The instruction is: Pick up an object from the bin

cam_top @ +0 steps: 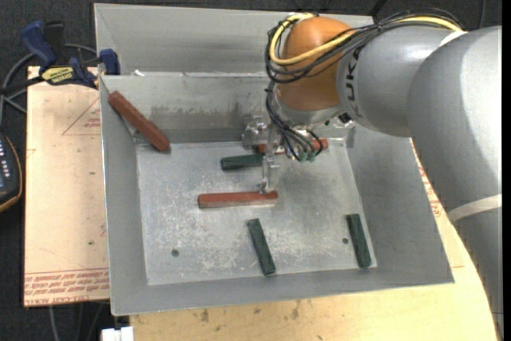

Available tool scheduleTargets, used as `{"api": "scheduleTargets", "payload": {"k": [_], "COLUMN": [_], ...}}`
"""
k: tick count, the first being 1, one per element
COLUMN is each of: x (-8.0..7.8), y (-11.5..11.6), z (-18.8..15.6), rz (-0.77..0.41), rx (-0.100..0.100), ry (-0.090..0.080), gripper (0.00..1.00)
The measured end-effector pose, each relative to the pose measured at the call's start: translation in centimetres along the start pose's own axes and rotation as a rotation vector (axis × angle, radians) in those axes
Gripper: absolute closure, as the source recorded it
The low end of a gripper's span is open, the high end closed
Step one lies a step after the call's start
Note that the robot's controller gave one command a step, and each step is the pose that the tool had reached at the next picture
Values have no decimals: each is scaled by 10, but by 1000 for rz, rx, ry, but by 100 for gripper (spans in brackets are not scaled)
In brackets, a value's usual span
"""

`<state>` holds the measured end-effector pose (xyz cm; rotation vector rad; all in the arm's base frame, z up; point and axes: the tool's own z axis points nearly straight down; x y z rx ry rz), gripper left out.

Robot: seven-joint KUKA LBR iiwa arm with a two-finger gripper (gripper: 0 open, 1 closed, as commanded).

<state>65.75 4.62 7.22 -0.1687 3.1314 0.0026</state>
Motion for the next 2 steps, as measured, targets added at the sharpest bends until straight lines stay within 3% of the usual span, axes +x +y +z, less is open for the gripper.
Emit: {"api": "scheduleTargets", "payload": {"k": [1,2], "x": [0,8], "y": [2,0], "z": [0,-191], "rz": [-4,-41], "rx": [0,2], "ry": [0,-8], "gripper": [100,100]}}
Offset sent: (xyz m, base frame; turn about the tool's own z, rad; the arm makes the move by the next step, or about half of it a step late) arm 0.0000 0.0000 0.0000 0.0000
